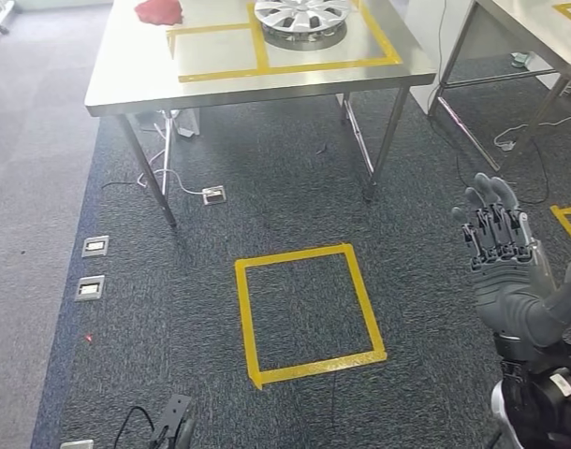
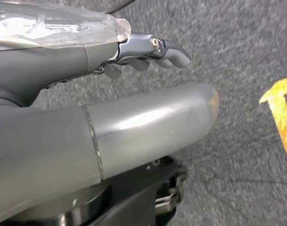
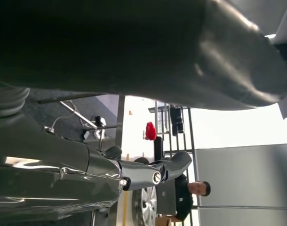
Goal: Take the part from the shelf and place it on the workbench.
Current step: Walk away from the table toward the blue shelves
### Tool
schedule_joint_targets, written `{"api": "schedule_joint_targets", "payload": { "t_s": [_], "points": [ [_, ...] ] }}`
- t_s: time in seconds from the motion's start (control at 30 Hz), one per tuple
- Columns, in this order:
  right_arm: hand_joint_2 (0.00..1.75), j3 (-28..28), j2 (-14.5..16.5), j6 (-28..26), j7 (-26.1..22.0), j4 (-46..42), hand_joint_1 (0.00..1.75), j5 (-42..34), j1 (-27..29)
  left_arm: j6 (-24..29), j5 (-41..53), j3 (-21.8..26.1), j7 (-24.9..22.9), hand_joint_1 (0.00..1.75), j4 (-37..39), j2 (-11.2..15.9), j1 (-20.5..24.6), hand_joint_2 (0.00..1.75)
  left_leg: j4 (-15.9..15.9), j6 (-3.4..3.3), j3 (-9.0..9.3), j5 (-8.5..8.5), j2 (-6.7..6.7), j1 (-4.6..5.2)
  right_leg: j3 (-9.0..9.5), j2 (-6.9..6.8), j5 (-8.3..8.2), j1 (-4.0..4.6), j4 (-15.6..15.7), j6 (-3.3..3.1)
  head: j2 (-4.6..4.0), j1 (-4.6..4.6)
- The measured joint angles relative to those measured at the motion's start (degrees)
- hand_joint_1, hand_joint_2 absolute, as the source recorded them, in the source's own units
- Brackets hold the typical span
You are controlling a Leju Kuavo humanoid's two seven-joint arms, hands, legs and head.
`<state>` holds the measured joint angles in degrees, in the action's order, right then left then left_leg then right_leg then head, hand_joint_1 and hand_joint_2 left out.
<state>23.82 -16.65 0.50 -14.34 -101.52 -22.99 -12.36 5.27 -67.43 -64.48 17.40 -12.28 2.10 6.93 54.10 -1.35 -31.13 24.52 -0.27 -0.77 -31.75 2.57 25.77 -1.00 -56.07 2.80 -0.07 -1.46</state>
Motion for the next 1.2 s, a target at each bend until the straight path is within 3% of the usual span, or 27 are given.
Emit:
{"api": "schedule_joint_targets", "payload": {
  "t_s": [0.1,0.13,0.17,0.2,0.3,0.37,0.43,0.5,0.53,0.6,0.63,0.67,0.7,0.73,0.8,0.83,0.87,0.93,1.0,1.07,1.13,1.17,1.2],
  "points": [
    [0.0,-0.28,-0.02,0.0,-0.04,0.0,0.0,0.0,0.31,0.08,0.08,0.0,0.0,0.0,0.0,-0.01,-0.05,0.0,-0.19,-0.75,0.07,0.03,0.95,0.13,-4.96,-1.69,5.59,-0.07,-11.08,0.48,0.0,0.28],
    [0.0,-0.37,-0.02,0.0,-0.03,0.01,0.0,0.0,0.49,0.08,0.09,0.0,0.0,0.0,0.0,-0.02,-0.11,0.0,-0.17,-0.79,0.08,0.07,1.31,0.2,-6.58,-1.82,6.77,-0.09,-14.49,0.6,0.01,0.32],
    [0.0,-0.43,-0.02,0.0,-0.03,0.01,0.0,0.0,0.63,0.08,0.12,0.0,0.0,0.0,0.0,-0.03,-0.14,0.0,-0.15,-0.8,0.1,0.11,1.66,0.25,-7.26,-1.9,6.79,-0.09,-15.86,0.63,0.01,0.32],
    [0.0,-0.46,-0.02,0.0,-0.02,0.02,0.0,0.0,0.71,0.08,0.15,0.0,0.0,0.0,0.0,-0.04,-0.14,0.0,-0.13,-0.76,0.17,0.17,2.0,0.28,-6.77,-2.02,5.68,-0.08,-14.86,0.6,0.01,0.32],
    [0.0,-0.56,-0.02,0.0,-0.02,0.01,0.0,0.0,0.68,0.08,0.23,0.0,0.0,0.0,0.0,-0.11,-0.08,0.0,0.09,-0.32,0.55,0.54,2.89,0.47,-0.83,-3.95,0.03,0.22,-2.8,-0.05,0.01,0.37],
    [0.0,-0.61,-0.02,0.0,-0.04,-0.01,0.0,0.0,0.62,0.08,0.25,0.0,-0.01,0.0,0.0,-0.13,-0.1,0.0,0.25,0.13,0.61,0.72,3.44,0.75,0.95,-4.88,-1.0,0.58,1.27,-0.64,0.0,0.33],
    [0.0,-0.61,-0.02,0.0,-0.07,-0.01,0.0,0.0,0.62,0.08,0.23,0.0,-0.03,0.0,0.0,-0.12,-0.06,0.0,0.24,0.66,0.66,0.77,4.09,0.82,0.83,-4.09,-1.12,0.66,1.53,-1.3,0.0,0.25],
    [0.0,-0.6,-0.02,0.0,-0.08,-0.01,0.0,0.0,0.51,0.14,0.22,0.0,-0.04,0.0,0.0,-0.07,0.05,0.0,1.83,1.39,0.15,1.95,3.27,0.67,0.88,-3.35,-1.47,0.46,1.92,-1.98,0.01,0.19],
    [0.0,-0.58,-0.02,0.0,-0.09,-0.01,0.0,0.0,0.43,0.19,0.22,0.0,-0.04,0.0,0.0,-0.04,0.07,0.0,4.28,1.72,-0.88,3.48,2.38,0.57,0.92,-3.06,-1.65,0.32,2.11,-2.26,0.01,0.12],
    [0.0,-0.52,-0.02,0.0,-0.1,0.0,0.0,0.0,0.32,0.26,0.22,0.0,-0.06,0.0,0.0,-0.03,-0.04,0.0,12.21,2.11,-4.55,7.55,0.92,0.46,0.77,-2.4,-1.79,0.29,2.16,-2.52,0.01,-0.03],
    [0.0,-0.5,-0.02,0.0,-0.1,0.01,0.0,0.0,0.34,0.27,0.22,0.0,-0.08,0.0,0.0,-0.03,-0.12,0.0,15.86,2.17,-6.35,8.9,0.74,0.42,0.7,-1.98,-1.81,0.31,2.16,-2.58,0.01,-0.07],
    [0.0,-0.48,-0.02,0.0,-0.11,0.03,0.0,0.0,0.36,0.27,0.22,0.0,-0.09,0.0,0.0,-0.03,-0.19,0.0,17.83,2.17,-7.41,9.18,0.68,0.4,0.67,-1.52,-1.83,0.33,2.15,-2.6,0.01,-0.08],
    [0.0,-0.46,-0.02,0.0,-0.11,0.04,0.0,0.0,0.38,0.28,0.22,0.0,-0.1,0.0,0.0,-0.03,-0.22,0.0,17.46,2.11,-7.36,8.27,0.65,0.39,0.7,-1.02,-1.83,0.33,2.14,-2.61,0.01,-0.09],
    [0.0,-0.46,-0.02,0.0,-0.11,0.05,0.0,0.0,0.37,0.29,0.22,0.0,-0.11,0.0,0.0,0.0,-0.21,0.0,14.66,1.98,-6.14,6.35,0.55,0.37,0.78,-0.52,-1.83,0.33,2.14,-2.59,0.01,-0.09],
    [0.0,-0.48,-0.02,0.0,-0.12,0.05,0.0,0.0,0.34,0.31,0.22,0.0,-0.11,0.0,0.0,0.09,-0.18,0.0,5.93,1.59,-2.12,2.12,-0.52,0.34,0.89,0.45,-1.78,0.44,2.06,-2.41,0.01,-0.11],
    [0.0,-0.48,-0.02,0.0,-0.13,0.04,0.0,0.0,0.33,0.32,0.22,0.0,-0.11,0.0,0.0,0.13,-0.15,0.0,2.61,1.39,-0.65,0.87,-0.99,0.35,0.83,0.91,-1.77,0.53,2.0,-2.22,0.01,-0.11],
    [0.0,-0.49,-0.02,0.0,-0.14,0.04,0.0,0.0,0.34,0.32,0.22,0.0,-0.11,0.0,0.0,0.14,-0.12,0.0,0.79,1.2,0.11,0.38,-1.34,0.38,0.72,1.25,-1.77,0.59,1.95,-1.96,0.0,-0.1],
    [0.0,-0.5,-0.03,0.0,-0.17,0.04,0.0,0.0,0.36,0.32,0.22,0.0,-0.11,0.0,0.0,0.1,-0.05,0.0,0.22,0.77,0.22,0.38,-0.93,0.42,0.51,1.84,-1.85,0.58,1.98,-1.33,0.0,-0.08],
    [0.0,-0.56,-0.03,0.0,-0.26,0.05,0.0,-0.01,0.39,0.32,0.21,0.0,-0.11,0.0,0.0,0.03,0.03,0.0,-0.17,0.13,0.38,0.19,-0.24,0.26,0.11,1.08,-1.04,0.53,0.93,-0.72,0.0,-0.01],
    [0.0,-0.61,-0.03,0.0,-0.39,0.07,0.0,-0.02,0.38,0.17,0.11,0.0,-0.08,0.0,0.0,0.03,0.05,0.0,-0.51,-0.46,0.51,0.08,0.52,0.14,-2.15,-0.75,2.1,0.48,-4.39,-0.2,0.0,0.2],
    [0.0,-0.57,-0.04,0.0,-0.44,0.19,0.0,-0.02,0.46,-0.08,0.03,0.0,-0.05,0.0,0.0,0.06,-0.07,0.0,-0.49,-0.71,0.5,0.17,1.24,0.21,-5.99,-1.74,5.88,0.41,-12.72,0.22,0.01,0.34],
    [0.0,-0.55,-0.04,0.0,-0.44,0.27,0.0,-0.02,0.54,-0.16,0.03,0.0,-0.05,0.0,0.0,0.07,-0.13,0.0,-0.48,-0.72,0.52,0.21,1.63,0.22,-7.24,-1.89,6.59,0.37,-15.37,0.37,0.01,0.37],
    [0.0,-0.53,-0.04,0.0,-0.44,0.37,0.0,-0.02,0.61,-0.19,0.03,0.0,-0.04,0.0,0.0,0.06,-0.16,0.0,-0.46,-0.69,0.57,0.28,2.02,0.23,-7.42,-2.02,6.13,0.34,-15.76,0.45,0.01,0.38]
  ]
}}
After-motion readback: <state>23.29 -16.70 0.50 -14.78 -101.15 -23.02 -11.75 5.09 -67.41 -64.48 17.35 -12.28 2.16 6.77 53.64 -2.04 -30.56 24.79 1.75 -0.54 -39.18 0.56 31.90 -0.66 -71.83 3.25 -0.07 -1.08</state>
